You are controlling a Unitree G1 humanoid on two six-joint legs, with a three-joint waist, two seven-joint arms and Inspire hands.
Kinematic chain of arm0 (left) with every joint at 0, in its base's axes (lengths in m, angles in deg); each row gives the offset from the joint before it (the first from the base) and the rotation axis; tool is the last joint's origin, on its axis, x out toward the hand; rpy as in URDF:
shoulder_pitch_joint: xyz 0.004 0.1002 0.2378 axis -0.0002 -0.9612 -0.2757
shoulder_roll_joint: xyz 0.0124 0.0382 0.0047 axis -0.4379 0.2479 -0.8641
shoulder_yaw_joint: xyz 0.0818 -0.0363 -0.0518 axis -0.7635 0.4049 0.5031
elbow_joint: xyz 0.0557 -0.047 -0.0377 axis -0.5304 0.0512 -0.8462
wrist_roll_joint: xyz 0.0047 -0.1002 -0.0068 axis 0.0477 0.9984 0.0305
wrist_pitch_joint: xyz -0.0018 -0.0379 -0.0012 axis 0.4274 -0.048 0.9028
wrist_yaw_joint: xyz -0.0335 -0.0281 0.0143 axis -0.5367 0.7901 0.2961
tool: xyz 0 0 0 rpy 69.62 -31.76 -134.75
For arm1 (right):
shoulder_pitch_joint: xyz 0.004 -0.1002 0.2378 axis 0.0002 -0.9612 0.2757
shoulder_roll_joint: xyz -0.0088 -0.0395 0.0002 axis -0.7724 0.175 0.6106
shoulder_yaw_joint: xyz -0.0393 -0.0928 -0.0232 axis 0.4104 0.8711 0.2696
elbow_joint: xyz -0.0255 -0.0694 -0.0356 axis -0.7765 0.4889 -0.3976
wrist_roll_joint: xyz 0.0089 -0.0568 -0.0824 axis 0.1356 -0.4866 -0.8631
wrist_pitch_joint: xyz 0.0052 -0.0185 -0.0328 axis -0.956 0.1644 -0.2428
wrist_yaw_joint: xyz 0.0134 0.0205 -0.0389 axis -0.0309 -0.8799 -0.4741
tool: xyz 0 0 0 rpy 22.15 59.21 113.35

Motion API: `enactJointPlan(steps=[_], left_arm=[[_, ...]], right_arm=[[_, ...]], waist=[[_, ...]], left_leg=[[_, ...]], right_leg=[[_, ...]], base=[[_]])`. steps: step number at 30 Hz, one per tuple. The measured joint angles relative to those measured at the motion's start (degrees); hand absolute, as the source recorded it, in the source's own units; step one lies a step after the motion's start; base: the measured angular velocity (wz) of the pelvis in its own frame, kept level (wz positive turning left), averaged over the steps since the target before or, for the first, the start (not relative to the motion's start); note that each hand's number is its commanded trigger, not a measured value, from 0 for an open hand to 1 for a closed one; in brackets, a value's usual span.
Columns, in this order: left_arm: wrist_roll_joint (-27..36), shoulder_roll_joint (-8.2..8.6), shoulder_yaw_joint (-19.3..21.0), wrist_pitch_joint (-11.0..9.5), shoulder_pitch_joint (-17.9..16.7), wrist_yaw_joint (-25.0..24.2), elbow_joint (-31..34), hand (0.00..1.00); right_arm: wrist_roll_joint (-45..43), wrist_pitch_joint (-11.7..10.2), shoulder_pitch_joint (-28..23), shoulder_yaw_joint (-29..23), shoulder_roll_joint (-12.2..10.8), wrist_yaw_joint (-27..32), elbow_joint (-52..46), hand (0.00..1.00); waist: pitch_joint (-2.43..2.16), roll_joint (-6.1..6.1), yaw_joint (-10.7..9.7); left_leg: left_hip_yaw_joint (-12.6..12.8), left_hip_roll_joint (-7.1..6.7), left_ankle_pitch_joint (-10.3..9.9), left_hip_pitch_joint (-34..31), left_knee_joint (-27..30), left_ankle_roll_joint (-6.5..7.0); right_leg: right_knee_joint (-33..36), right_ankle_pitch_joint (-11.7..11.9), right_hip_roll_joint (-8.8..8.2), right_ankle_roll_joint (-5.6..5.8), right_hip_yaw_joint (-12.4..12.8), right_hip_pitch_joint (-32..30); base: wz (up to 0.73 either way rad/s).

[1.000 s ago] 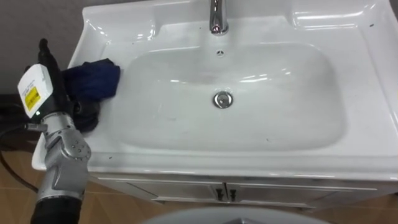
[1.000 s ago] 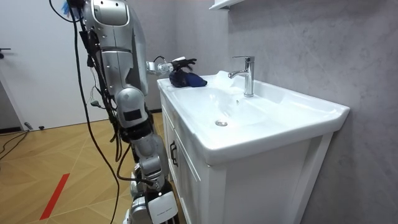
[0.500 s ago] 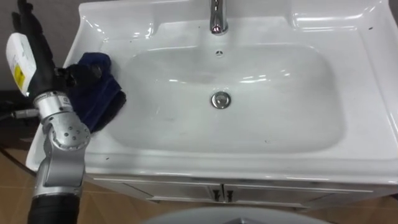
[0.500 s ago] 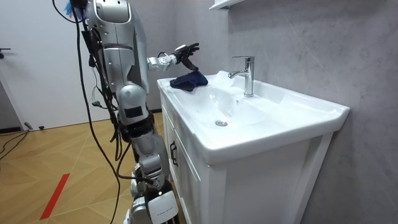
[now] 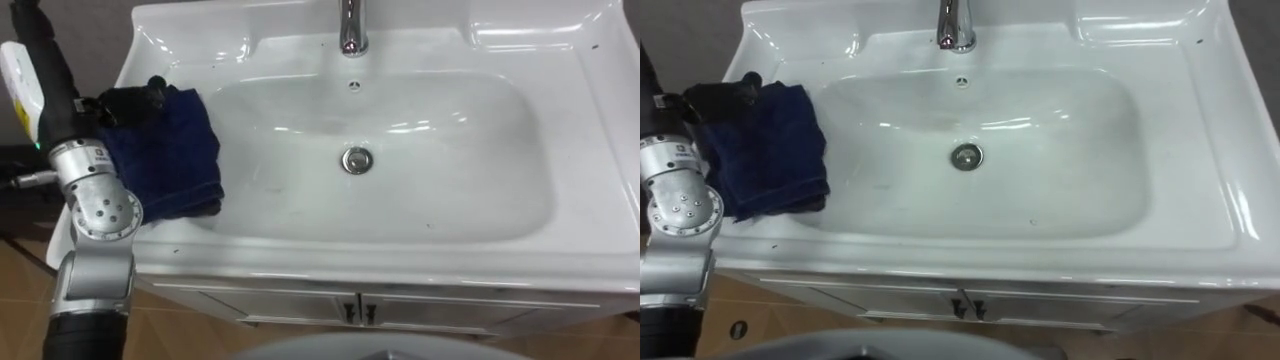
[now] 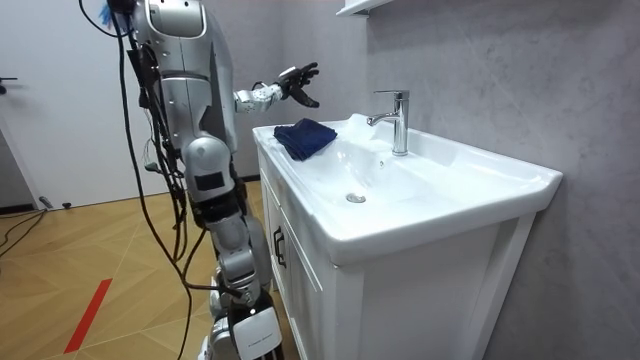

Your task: Wipe basin

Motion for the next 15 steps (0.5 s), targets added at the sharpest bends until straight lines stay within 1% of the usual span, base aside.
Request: enactJointPlan(steps=[5, 7, 9, 10, 11, 13, 14, 15], left_arm=[[0.1, -0.76, 0.5, -0.1, 0.0, 2.0, 0.0, 0.00], [0.7, -0.82, 2.5, -0.6, 0.0, 2.8, 0.1, 0.00], [2.4, -0.85, 5.8, -0.9, 0.0, 4.8, 0.6, 0.00], [3.0, -0.82, 6.7, -0.9, 0.0, 5.3, 0.9, 0.00], [4.8, -0.84, 8.2, -1.2, 0.0, 6.5, 1.8, 0.00], [9.9, -0.84, 11.4, -2.1, 0.0, 8.4, 3.0, 0.00], [11.1, -0.84, 12.3, -2.3, 0.0, 8.8, 3.0, 0.00], [12.8, -0.84, 14.3, -2.5, -0.1, 9.6, 2.9, 0.00]], right_arm=[[0.0, 0.0, 0.0, -0.1, 0.0, 0.2, 0.1, 0.00], [0.2, 0.0, -0.1, -0.1, 0.0, 0.3, 0.0, 0.00], [0.1, 0.0, -0.8, -0.1, 0.0, 0.2, -0.5, 0.00], [0.1, 0.1, -1.0, -0.1, 0.0, 0.2, -0.5, 0.00], [0.1, 0.2, -1.2, -0.1, 0.0, 0.3, -0.5, 0.00], [-0.5, 0.4, -1.8, -0.5, 0.0, 0.6, -1.4, 0.00], [-0.8, 0.4, -1.8, -1.0, -0.1, 0.6, -1.4, 0.00], [-2.2, 0.4, -1.9, -1.6, -0.1, 0.6, -1.5, 0.00]], waist=[[0.06, -0.10, 0.2], [0.07, -0.10, 0.4], [0.07, -0.12, 0.8], [0.06, -0.09, 0.9], [-0.08, 0.13, 1.3], [-0.03, 0.01, 1.6], [-0.05, 0.03, 1.8], [-0.05, 0.02, 2.2]], left_leg=[[-0.2, -0.05, 0.0, -0.1, 0.0, 0.00], [-0.1, -0.05, 0.0, -0.1, 0.0, 0.00], [-0.1, -0.08, 0.0, -0.3, 0.0, 0.00], [-0.1, -0.09, 0.0, -0.3, 0.0, 0.00], [-0.2, -0.09, 0.0, -0.5, 0.0, 0.00], [-0.6, -0.16, 0.0, -1.1, 0.0, 0.00], [-0.7, -0.17, 0.0, -1.1, 0.0, 0.00], [-0.7, -0.17, 0.0, -1.0, 0.0, 0.00]], right_leg=[[0.0, 0.0, 0.00, -0.01, 0.0, -0.1], [-0.1, 0.0, -0.03, -0.01, 0.0, -0.2], [-0.1, 0.0, -0.05, 0.02, 0.0, -0.3], [-0.2, 0.0, -0.05, 0.02, 0.0, -0.4], [-0.1, 0.0, -0.04, 0.02, 0.0, -0.5], [-0.1, 0.0, -0.05, 0.02, -0.7, -0.9], [0.0, 0.0, -0.05, 0.02, -0.8, -0.9], [0.0, 0.0, -0.05, 0.02, -0.7, -0.8]], base=[[-0.01], [-0.05], [0.00], [0.00], [0.00], [0.10], [0.08], [0.00]])
